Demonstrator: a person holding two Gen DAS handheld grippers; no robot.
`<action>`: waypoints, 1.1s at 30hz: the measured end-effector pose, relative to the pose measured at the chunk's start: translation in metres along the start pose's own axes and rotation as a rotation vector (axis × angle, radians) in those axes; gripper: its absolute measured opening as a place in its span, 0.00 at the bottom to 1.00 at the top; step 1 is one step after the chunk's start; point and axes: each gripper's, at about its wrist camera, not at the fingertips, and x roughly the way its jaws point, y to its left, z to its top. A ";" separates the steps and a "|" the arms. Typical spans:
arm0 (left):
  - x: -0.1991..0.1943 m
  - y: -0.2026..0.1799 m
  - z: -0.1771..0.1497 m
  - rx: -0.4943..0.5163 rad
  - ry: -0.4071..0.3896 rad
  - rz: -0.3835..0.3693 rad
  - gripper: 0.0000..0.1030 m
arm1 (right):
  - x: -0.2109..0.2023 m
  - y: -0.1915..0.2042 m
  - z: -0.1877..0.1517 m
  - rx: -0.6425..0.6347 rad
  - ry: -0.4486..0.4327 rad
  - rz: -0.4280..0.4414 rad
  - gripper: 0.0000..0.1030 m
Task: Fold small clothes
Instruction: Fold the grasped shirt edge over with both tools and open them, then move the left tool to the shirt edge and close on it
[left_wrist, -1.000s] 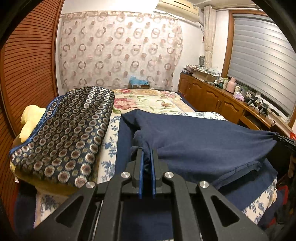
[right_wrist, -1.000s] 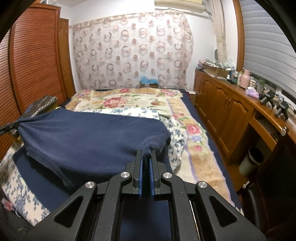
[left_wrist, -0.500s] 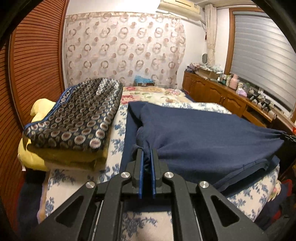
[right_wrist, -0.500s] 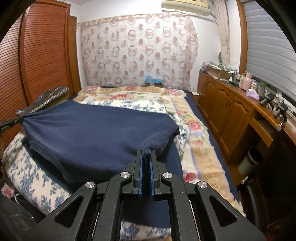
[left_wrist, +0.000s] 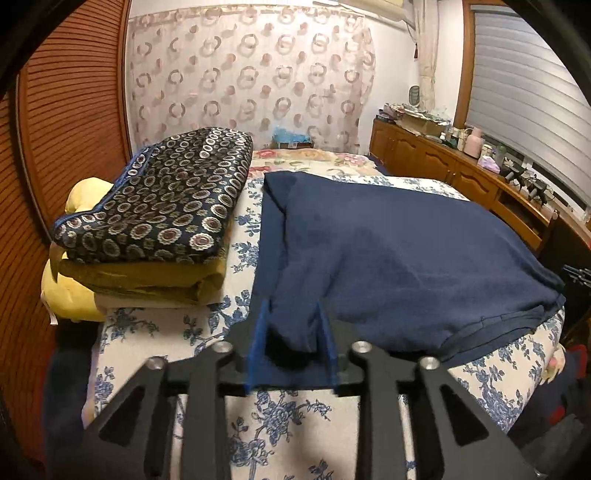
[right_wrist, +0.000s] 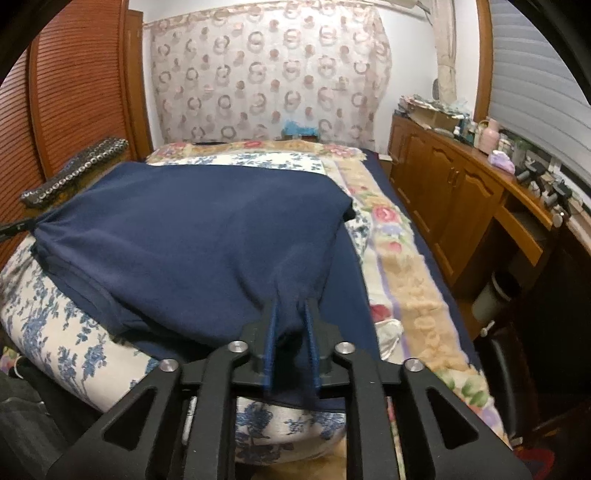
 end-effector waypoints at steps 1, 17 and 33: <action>-0.001 0.001 0.000 -0.001 -0.001 0.000 0.38 | -0.002 0.000 0.001 0.000 -0.009 -0.002 0.25; 0.036 0.009 -0.003 -0.013 0.109 0.006 0.56 | 0.033 0.059 0.019 -0.069 -0.001 0.133 0.67; 0.050 0.012 -0.010 -0.027 0.170 -0.004 0.56 | 0.067 0.089 0.006 -0.103 0.073 0.165 0.70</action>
